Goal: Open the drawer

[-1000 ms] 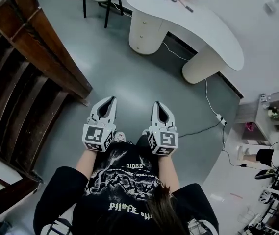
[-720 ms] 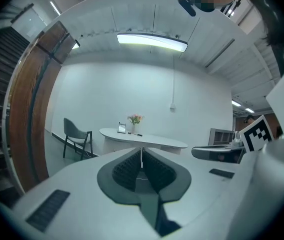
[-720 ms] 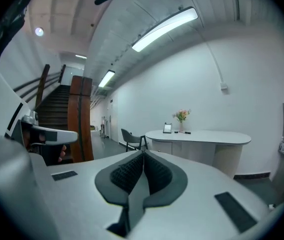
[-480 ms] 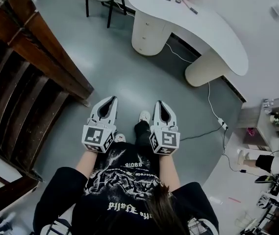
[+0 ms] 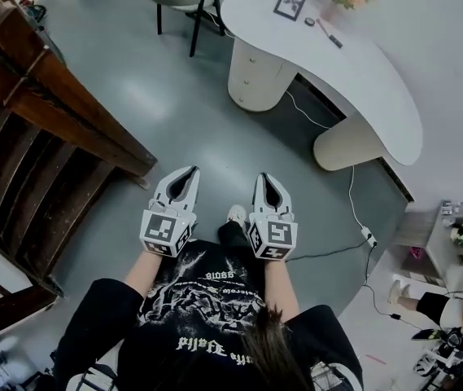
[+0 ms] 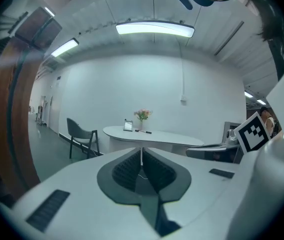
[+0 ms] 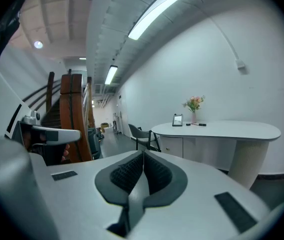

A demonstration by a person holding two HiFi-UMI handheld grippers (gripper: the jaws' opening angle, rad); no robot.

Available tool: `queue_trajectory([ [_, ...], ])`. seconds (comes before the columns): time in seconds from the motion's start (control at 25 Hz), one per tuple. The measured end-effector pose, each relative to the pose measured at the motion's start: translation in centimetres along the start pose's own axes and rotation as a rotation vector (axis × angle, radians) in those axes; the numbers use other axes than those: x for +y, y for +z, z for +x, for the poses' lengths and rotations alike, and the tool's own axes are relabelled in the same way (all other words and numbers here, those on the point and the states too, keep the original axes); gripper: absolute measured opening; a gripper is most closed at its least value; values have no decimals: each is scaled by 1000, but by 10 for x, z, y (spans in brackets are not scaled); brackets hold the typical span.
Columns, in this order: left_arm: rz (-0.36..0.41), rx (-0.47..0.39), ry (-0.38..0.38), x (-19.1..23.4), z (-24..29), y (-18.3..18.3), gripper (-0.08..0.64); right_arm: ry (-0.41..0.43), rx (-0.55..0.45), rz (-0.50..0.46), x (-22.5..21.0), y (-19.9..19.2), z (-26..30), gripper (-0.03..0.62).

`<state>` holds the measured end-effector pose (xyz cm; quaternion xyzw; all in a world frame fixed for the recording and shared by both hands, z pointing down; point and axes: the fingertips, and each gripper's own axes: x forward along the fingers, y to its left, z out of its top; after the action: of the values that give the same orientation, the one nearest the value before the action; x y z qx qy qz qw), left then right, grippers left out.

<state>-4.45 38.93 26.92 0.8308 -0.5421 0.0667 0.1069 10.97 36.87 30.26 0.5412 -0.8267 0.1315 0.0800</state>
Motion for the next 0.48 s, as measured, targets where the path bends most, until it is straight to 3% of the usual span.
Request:
queue_trajectory([
  [0.48,-55,-5,74,-21,109,14,29,130,45,-54,-87,19,70,28],
])
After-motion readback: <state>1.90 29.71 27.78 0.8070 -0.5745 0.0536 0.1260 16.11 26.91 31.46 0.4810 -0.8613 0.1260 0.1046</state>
